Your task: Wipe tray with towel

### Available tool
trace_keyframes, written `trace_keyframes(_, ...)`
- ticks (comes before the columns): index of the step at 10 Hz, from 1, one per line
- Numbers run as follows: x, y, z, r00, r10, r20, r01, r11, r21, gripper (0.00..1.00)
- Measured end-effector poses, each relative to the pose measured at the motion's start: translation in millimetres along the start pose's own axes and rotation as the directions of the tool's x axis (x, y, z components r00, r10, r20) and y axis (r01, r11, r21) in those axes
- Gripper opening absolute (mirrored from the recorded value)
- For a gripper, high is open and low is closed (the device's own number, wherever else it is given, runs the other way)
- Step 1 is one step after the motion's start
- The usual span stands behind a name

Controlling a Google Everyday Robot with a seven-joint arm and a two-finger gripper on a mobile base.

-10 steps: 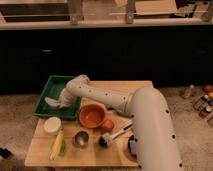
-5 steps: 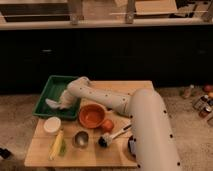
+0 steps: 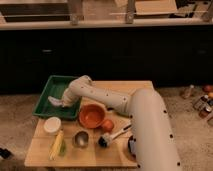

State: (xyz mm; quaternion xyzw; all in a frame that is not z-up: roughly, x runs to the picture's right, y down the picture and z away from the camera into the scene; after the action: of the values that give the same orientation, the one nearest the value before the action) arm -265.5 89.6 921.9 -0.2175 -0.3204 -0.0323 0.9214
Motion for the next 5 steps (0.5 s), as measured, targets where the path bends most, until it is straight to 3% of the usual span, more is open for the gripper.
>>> trace_keyframes(5,-4.5,-27.6,8.0,1.000,-0.005,-0.012,0.005,1.000,0.014,0.00)
